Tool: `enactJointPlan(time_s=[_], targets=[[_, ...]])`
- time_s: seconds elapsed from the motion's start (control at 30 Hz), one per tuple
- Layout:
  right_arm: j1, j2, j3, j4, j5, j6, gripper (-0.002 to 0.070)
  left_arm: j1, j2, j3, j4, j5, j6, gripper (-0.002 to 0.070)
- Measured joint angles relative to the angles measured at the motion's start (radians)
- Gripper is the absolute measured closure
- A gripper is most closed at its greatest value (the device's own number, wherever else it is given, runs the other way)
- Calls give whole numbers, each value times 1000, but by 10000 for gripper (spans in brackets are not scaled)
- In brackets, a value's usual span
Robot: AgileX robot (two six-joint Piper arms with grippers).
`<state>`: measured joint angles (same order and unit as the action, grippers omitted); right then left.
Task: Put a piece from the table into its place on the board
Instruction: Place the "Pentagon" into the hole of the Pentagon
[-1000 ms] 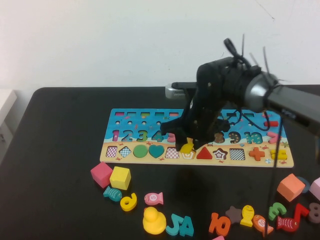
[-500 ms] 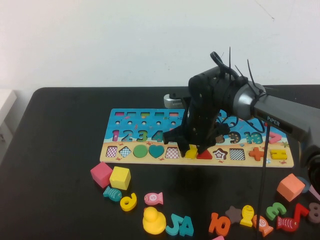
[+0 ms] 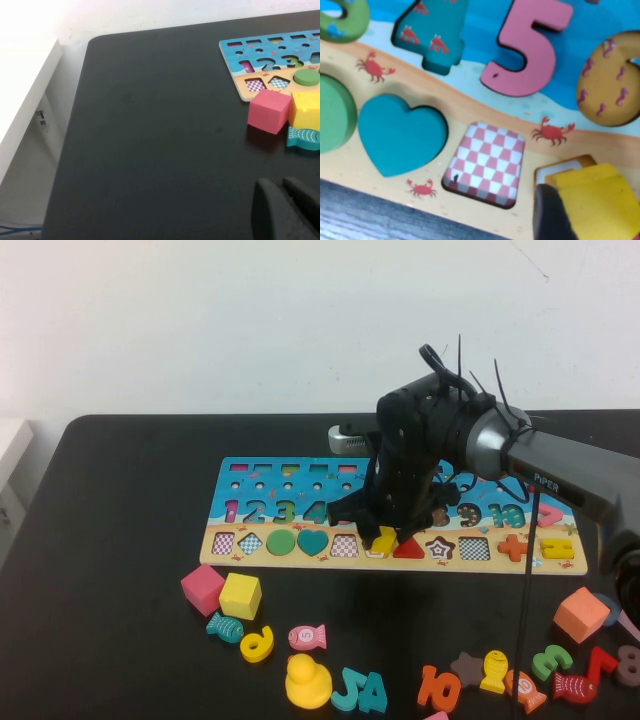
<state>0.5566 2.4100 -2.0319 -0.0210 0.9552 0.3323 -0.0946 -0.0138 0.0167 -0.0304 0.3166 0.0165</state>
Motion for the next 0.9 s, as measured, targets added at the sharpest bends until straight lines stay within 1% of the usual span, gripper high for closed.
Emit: enactJointPlan(time_s=[0.57, 0.9], targets=[[0, 0, 0, -15, 0, 0, 310, 0, 0, 0, 0, 0, 0, 676], [0, 4, 0, 50, -23, 0, 310, 0, 0, 0, 0, 0, 0, 676]])
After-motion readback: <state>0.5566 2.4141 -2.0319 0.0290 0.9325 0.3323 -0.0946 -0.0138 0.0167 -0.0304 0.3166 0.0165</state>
